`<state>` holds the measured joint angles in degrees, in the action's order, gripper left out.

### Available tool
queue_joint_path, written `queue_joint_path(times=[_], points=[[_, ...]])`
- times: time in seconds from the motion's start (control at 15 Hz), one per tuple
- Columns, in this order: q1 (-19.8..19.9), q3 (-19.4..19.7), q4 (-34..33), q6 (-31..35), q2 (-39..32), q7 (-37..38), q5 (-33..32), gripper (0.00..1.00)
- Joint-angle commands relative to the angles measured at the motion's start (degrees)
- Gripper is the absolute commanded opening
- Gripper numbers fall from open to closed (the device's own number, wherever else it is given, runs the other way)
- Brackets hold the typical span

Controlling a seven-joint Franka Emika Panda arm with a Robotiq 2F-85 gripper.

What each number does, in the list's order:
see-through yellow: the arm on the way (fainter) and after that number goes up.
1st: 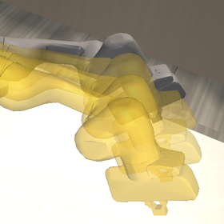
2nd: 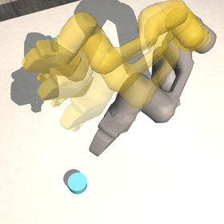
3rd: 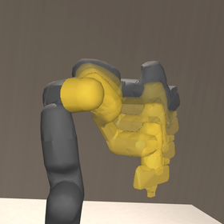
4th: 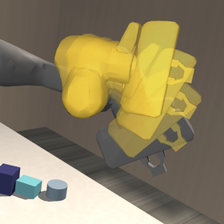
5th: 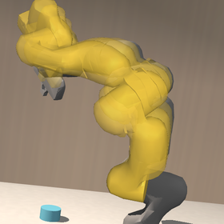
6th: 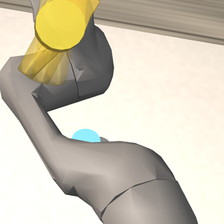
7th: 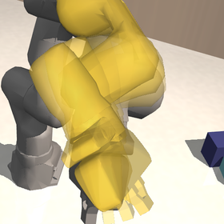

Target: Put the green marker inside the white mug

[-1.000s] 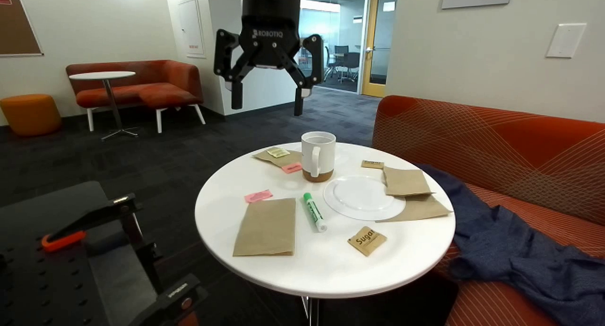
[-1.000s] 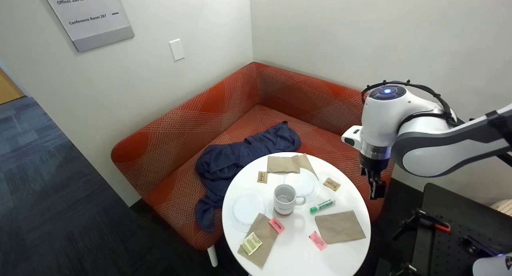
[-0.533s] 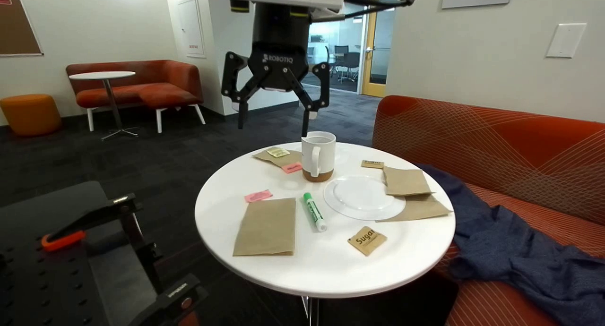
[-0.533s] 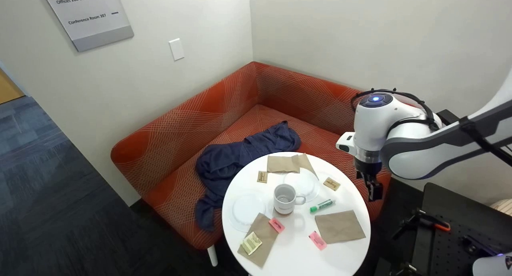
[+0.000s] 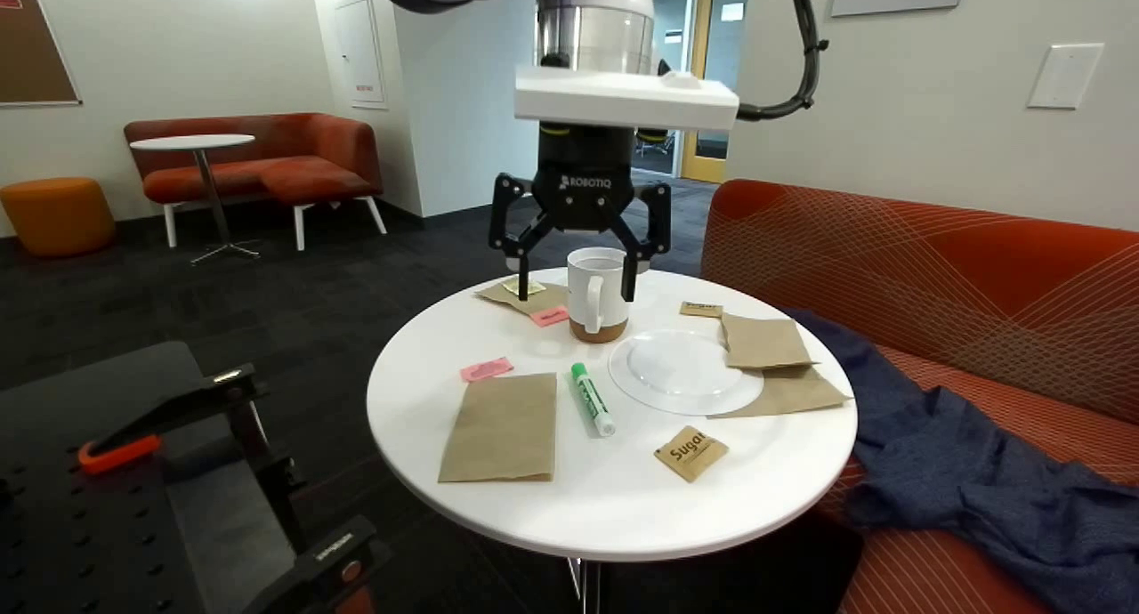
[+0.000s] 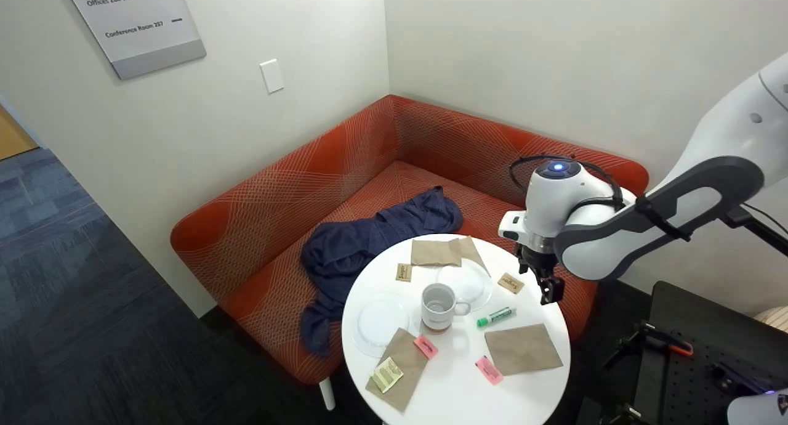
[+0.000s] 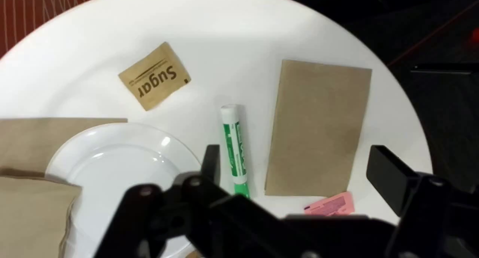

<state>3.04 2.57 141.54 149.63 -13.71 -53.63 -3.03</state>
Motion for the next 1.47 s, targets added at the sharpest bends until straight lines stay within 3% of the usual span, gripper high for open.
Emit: queue_joint_path(times=[0.0,0.2,0.8,1.4], points=[[2.5,-2.9,-3.2,7.3,-6.1,-1.7,0.5,1.0],[4.0,-4.6,-5.2,11.8,-10.6,-0.9,-0.5,1.0],[9.0,-8.0,-11.7,11.7,-19.4,-1.1,-1.7,1.0],[8.2,-7.5,-13.7,12.1,-23.7,0.3,-4.8,1.0]])
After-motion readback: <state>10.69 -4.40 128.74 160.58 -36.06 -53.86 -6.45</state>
